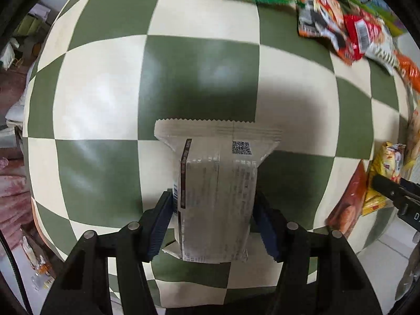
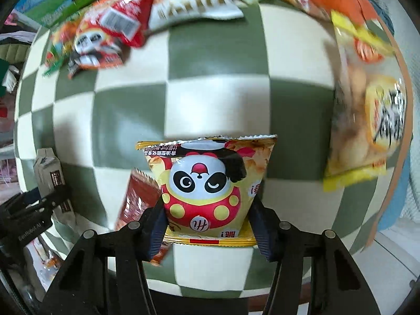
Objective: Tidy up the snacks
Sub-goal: 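Grasp the white wrapped bar with the left tool while the right tool grasps the panda chip bag, then carry both packets into the box and open both tools to drop them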
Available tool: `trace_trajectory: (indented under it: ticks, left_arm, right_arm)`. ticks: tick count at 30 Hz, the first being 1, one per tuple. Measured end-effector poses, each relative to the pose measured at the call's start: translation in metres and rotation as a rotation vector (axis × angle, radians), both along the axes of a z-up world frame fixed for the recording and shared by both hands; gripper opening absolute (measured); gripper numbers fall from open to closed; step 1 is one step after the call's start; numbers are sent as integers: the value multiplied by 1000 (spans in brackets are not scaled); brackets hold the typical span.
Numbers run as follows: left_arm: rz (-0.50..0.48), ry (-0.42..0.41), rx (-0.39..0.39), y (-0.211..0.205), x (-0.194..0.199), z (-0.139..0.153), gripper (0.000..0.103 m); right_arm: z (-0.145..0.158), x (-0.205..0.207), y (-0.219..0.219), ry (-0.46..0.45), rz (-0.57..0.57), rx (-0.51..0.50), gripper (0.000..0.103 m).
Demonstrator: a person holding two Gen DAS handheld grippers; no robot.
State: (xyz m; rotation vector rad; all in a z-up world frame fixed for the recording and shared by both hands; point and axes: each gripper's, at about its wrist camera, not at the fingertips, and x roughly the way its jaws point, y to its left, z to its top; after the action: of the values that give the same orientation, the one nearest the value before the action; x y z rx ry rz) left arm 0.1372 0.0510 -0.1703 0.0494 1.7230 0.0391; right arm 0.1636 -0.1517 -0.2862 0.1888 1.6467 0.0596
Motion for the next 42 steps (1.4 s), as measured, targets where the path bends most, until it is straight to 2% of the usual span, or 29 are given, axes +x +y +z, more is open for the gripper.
trace_trajectory:
  ticks: [4, 7, 9, 12, 16, 21, 25, 26, 30, 37, 42]
  left_arm:
    - [-17, -5, 24, -7, 3, -7, 60]
    - [-17, -20, 24, -7, 3, -5, 59]
    - [-16, -33, 18, -8, 4, -1, 58]
    - [-28, -59, -7, -16, -1, 19, 57]
    - [-51, -135, -42, -28, 4, 64, 57]
    - [-95, -250, -100, -51, 23, 133, 57]
    - [-129, -315, -125, -72, 32, 171, 57]
    - [-132, -328, -128, -70, 24, 170, 57]
    - [-133, -367, -148, -75, 43, 194, 57]
    - [-135, -388, -157, -82, 66, 203, 57]
    - [-133, -400, -169, -85, 88, 210, 57]
  right_arm:
    - [-14, -5, 1, 26, -45, 0, 68]
    - [-18, -6, 3, 22, -68, -16, 69]
    - [-18, -7, 2, 9, -83, -14, 65]
    - [-13, -16, -4, -10, -83, 9, 51]
    - [18, -18, 2, -68, -46, 30, 50]
    - [70, -16, 4, -169, 4, 68, 50]
    - [115, -2, 2, -254, 39, 64, 50]
    - [124, 3, 3, -270, 40, 68, 50]
    - [156, 23, -1, -321, 39, 87, 50]
    - [172, 55, 12, -357, 24, 104, 50]
    - [177, 77, 1, -369, 3, 130, 50]
